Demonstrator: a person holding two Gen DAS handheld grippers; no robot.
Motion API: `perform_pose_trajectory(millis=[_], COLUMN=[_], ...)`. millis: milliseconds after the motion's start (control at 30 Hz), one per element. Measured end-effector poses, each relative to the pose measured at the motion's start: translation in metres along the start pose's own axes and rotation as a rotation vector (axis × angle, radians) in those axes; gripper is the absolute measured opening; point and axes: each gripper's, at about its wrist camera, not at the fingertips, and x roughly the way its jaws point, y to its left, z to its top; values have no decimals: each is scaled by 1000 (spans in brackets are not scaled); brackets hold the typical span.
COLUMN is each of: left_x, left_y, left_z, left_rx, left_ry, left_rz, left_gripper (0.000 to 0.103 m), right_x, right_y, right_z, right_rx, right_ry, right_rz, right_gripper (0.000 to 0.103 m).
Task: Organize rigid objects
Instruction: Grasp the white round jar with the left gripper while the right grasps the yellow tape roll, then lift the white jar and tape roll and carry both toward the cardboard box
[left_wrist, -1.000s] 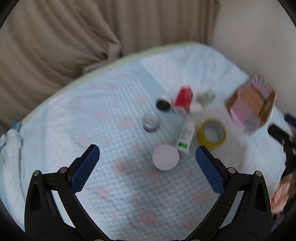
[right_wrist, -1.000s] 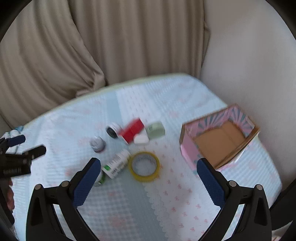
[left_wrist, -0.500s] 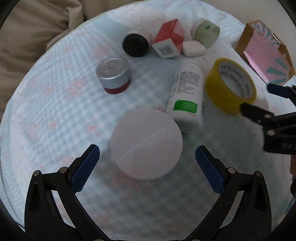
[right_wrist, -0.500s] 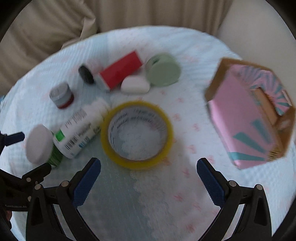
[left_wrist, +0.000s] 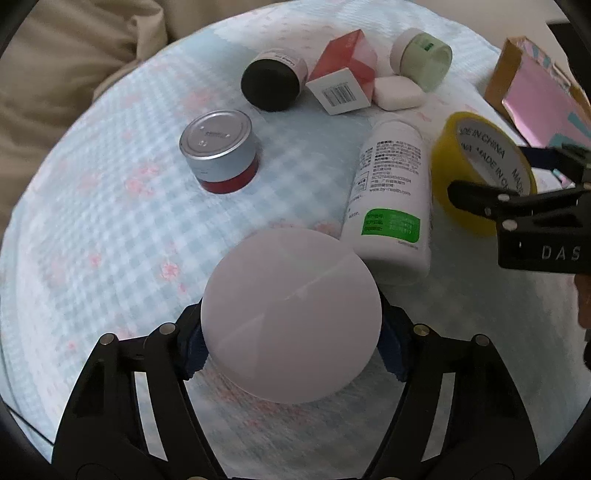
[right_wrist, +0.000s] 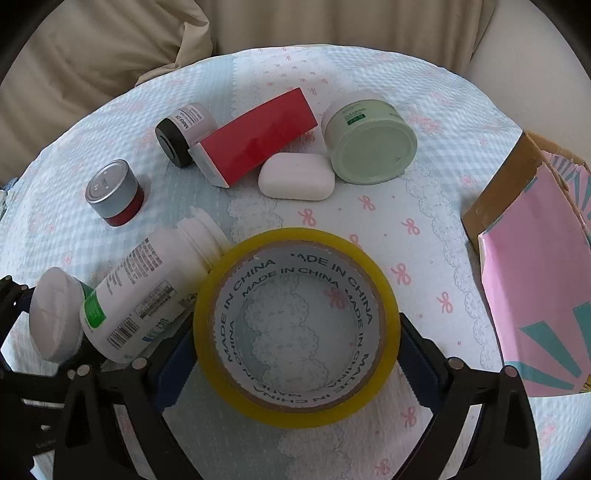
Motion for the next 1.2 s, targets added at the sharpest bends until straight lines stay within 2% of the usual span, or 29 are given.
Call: perform_pose_trajectory(millis=[300,433,633,833,967,1200], left_x=[-2,-16,-52,-128,-194,-276], left_y=[4,3,10,14,15,0], left_z=[1,-3,-2,5,7,17], left_rx=[-8,-5,-31,-73,-99,-111], left_ry=[-3,-13,-49,-113,-151,-194], left_rz=[4,9,16,25,27,-7], left_gripper=[70,70,70,70,70,70], right_x=[5,-1,-33,-103,-172,-276], right_y=[-1,-2,1,6,11,-6], right_z=[8,11,12,11,10,15], right_rx=[-3,-9,-12,-2,22,64], right_ry=[1,-7,-42,-85,-101,-137], right_rz=[4,3,4,12,22,61], right_gripper=[96,95,95,95,95,96])
